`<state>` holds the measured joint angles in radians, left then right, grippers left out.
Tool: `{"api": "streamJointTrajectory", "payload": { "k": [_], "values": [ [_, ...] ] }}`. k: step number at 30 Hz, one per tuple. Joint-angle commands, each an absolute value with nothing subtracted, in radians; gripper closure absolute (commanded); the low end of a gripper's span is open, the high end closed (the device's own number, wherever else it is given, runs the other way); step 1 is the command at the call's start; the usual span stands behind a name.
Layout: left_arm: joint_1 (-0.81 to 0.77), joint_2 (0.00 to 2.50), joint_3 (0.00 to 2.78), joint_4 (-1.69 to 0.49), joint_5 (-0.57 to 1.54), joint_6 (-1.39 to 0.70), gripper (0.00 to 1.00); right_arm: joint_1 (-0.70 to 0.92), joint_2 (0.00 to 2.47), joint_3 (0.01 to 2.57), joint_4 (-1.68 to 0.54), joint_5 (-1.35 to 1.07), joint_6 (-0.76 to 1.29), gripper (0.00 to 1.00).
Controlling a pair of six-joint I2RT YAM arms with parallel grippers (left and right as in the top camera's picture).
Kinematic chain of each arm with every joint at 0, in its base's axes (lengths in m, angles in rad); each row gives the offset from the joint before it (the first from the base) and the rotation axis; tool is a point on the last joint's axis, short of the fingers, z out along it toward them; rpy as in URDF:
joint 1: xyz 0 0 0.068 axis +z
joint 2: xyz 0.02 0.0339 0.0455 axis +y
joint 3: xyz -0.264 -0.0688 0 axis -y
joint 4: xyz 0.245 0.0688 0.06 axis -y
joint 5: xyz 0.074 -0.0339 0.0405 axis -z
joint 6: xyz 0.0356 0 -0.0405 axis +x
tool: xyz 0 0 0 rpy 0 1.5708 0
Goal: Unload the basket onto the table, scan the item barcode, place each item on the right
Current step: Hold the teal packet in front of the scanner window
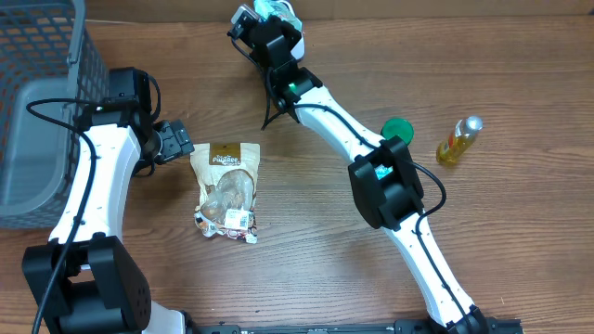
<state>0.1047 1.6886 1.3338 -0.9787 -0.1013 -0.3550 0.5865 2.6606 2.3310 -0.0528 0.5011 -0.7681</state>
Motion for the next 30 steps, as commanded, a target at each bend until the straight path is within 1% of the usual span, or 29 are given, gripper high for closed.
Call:
{"api": "streamJointTrajectory", "payload": {
  "k": [1,8,14,16,20,23,25,28,30],
  "values": [
    [0.103,1.666,1.339,-0.978,-0.1,-0.333,0.01,0.592,2.592,2.356,-0.059,0.49,-0.743,0.96],
    [0.102,1.666,1.339,-0.979,-0.1,-0.333,0.0,0.588,2.467,2.356,-0.092,0.493,-0.657,0.96],
    [0.102,1.666,1.339,-0.979,-0.1,-0.333,0.0,0.562,2.412,2.356,-0.229,0.459,-0.503,0.96],
    [0.102,1.666,1.339,-0.979,-0.1,-0.333,0.0,0.546,2.413,2.356,-0.296,0.409,-0.445,0.96],
    [0.102,1.666,1.339,-0.979,-0.1,-0.333,0.0,0.492,2.415,2.355,-0.438,0.213,-0.265,0.96],
    [0.102,1.666,1.339,-0.979,-0.1,-0.333,0.01,0.456,2.423,2.355,-0.51,0.192,-0.163,0.96],
    [0.102,1.666,1.339,-0.979,-0.1,-0.333,0.0,0.433,2.452,2.353,-0.532,0.176,-0.132,0.96],
    [0.102,1.666,1.339,-0.979,-0.1,-0.333,0.0,0.415,2.482,2.326,-0.527,0.126,-0.13,0.96],
    [0.102,1.666,1.339,-0.979,-0.1,-0.333,0.0,0.414,2.491,2.309,-0.533,0.134,-0.13,0.96]
  ]
}}
